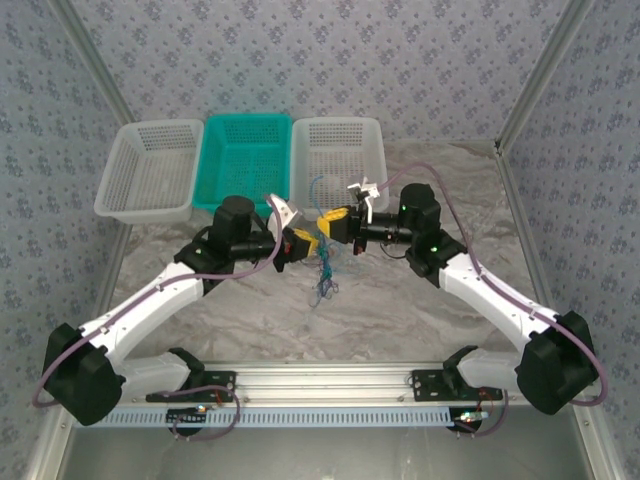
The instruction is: Untangle the cables
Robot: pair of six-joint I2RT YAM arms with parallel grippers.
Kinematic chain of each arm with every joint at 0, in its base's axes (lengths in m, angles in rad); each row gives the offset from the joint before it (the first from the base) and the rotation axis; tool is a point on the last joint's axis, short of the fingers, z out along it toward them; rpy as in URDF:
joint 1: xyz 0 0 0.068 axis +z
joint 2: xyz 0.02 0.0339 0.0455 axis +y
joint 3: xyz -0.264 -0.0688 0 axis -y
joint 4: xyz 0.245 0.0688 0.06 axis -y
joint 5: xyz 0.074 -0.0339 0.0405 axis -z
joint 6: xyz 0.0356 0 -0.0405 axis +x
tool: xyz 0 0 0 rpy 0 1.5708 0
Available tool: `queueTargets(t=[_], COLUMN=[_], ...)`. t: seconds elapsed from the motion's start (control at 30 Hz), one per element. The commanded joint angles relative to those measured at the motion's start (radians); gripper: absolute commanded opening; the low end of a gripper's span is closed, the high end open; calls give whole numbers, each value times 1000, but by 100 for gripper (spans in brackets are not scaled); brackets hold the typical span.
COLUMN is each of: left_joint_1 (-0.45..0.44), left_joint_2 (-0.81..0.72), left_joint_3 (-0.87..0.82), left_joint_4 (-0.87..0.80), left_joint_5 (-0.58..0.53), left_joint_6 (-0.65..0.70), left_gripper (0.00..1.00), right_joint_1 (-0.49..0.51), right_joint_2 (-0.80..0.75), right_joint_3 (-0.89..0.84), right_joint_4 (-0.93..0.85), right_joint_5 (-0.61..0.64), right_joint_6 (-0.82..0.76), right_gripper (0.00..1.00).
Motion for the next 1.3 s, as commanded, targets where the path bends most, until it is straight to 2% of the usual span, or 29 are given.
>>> queueTargets(t=[0.0,0.07,0.17,0.23,0.3,0.4,0.47,0.67,0.73,0.8,0.83,0.87,0.9,0.93,0.97,1.03,1.07,1.13,1.2,1.27], left_joint_1=[-1,1,22,61,133,240,280,332,338,332,321,296,263,234,203,173,165,149,137,133], left_joint_2=[-23,-31,-47,-63,-88,-135,-161,-199,-212,-217,-214,-210,-207,-201,-191,-166,-155,-140,-136,-136], left_joint_3=[-2,-7,-19,-42,-83,-159,-192,-205,-219,-244,-248,-241,-223,-206,-186,-165,-161,-159,-158,-157], left_joint_4=[42,10,-54,-84,-99,-61,-33,-90,-29,102,145,148,118,79,41,21,31,56,72,83], left_joint_5=[-62,-155,-356,-471,-515,-464,-429,-490,-384,-177,-108,-78,-98,-134,-174,-190,-186,-179,-191,-197], left_joint_6=[-23,-45,-102,-169,-260,-354,-390,-433,-400,-379,-367,-345,-307,-275,-246,-231,-236,-241,-244,-248], left_gripper=[0,0,0,0,0,0,0,0,0,0,0,0,0,0,0,0,0,0,0,0], right_joint_1=[-18,-49,-108,-145,-182,-225,-248,-349,-372,-351,-322,-273,-213,-164,-114,-54,-34,-8,17,36], right_joint_2=[-36,-58,-106,-144,-185,-237,-263,-302,-301,-289,-278,-263,-240,-220,-192,-131,-97,-28,35,80], right_joint_3=[-3,-33,-101,-156,-206,-254,-270,-301,-313,-305,-293,-263,-224,-180,-142,-111,-105,-100,-84,-62], right_joint_4=[8,37,76,91,73,12,-35,-114,-91,-29,-23,-49,-102,-146,-173,-133,-82,30,84,60], right_joint_5=[56,126,247,331,424,510,542,566,528,424,396,394,419,443,461,462,450,424,452,515], right_joint_6=[14,52,126,179,223,273,302,415,434,403,380,344,305,279,268,320,386,490,553,571], right_gripper=[0,0,0,0,0,0,0,0,0,0,0,0,2,10,26,72,87,95,98,99])
